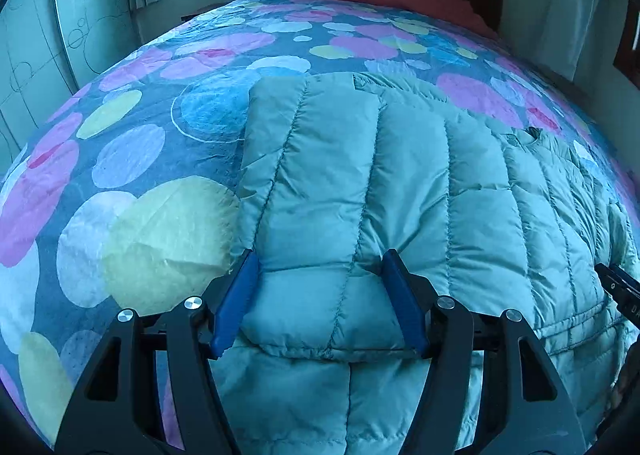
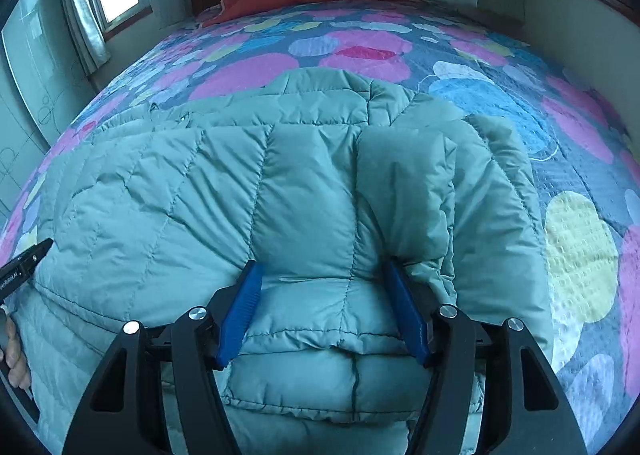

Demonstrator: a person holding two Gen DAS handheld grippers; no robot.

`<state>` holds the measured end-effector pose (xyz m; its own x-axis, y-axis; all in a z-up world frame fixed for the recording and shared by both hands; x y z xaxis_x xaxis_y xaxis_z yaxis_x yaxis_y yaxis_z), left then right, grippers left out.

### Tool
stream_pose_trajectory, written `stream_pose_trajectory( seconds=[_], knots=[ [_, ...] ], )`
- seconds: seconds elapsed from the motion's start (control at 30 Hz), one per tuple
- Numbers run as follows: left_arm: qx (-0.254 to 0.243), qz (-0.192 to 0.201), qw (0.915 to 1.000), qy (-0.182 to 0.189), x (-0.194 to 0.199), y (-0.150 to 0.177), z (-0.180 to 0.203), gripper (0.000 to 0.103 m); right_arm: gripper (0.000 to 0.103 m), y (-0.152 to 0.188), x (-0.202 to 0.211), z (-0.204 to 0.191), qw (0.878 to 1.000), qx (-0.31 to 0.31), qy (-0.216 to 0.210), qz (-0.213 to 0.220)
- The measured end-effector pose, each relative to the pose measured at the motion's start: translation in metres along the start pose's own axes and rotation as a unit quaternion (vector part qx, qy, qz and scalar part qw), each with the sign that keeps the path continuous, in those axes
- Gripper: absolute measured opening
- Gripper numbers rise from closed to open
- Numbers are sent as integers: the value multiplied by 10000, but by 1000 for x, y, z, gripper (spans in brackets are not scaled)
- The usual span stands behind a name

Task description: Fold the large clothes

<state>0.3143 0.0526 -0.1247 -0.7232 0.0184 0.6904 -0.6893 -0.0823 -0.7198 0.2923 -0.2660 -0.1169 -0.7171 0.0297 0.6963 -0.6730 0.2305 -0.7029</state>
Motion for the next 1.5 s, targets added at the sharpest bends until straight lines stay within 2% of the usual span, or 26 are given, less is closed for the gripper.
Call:
stream_pose_trajectory(
  seconds=[0.07,0.23,0.47,0.63,0.77,1.07,1.27,1.4,1.5],
  knots=[
    [77,8,9999,134,15,3,-5,64,63,4,20,7,9996,-225,-144,106],
    [178,5,9996,226,58,25,-27,64,63,29,72,29,9986,-450,-160,227],
    [457,-75,9989,3,115,75,-66,64,63,84,142,79,9961,-808,279,218],
    [795,-192,9965,-162,147,113,-90,64,63,124,172,113,9920,-1132,555,64],
    [1047,-362,9937,-162,168,143,-102,64,63,156,189,125,9895,-1312,607,-66],
    [1651,-597,9844,141,203,188,-109,64,63,205,219,124,9841,-1738,250,-252],
    [2147,-748,9726,494,218,206,-104,64,63,219,231,118,9799,-1973,-10,-292],
    [2339,-692,9679,613,218,210,-100,65,63,224,235,108,9761,-2143,-290,-216],
    [2627,-622,9598,773,216,210,-100,65,63,227,230,101,9709,-2309,-590,-227]
  ],
)
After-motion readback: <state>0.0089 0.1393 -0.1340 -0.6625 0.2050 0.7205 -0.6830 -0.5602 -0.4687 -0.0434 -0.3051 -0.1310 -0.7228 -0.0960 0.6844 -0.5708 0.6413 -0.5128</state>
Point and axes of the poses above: each gripper's, at about its wrist camera, not at the fingertips, and x roughly against the way its jaws point, z to its right, y to its underside, the point moved 1 cm from there along -x, roughly the way its jaws point, and after that the axes turned 9 degrees about z, right-handed, at the moved point
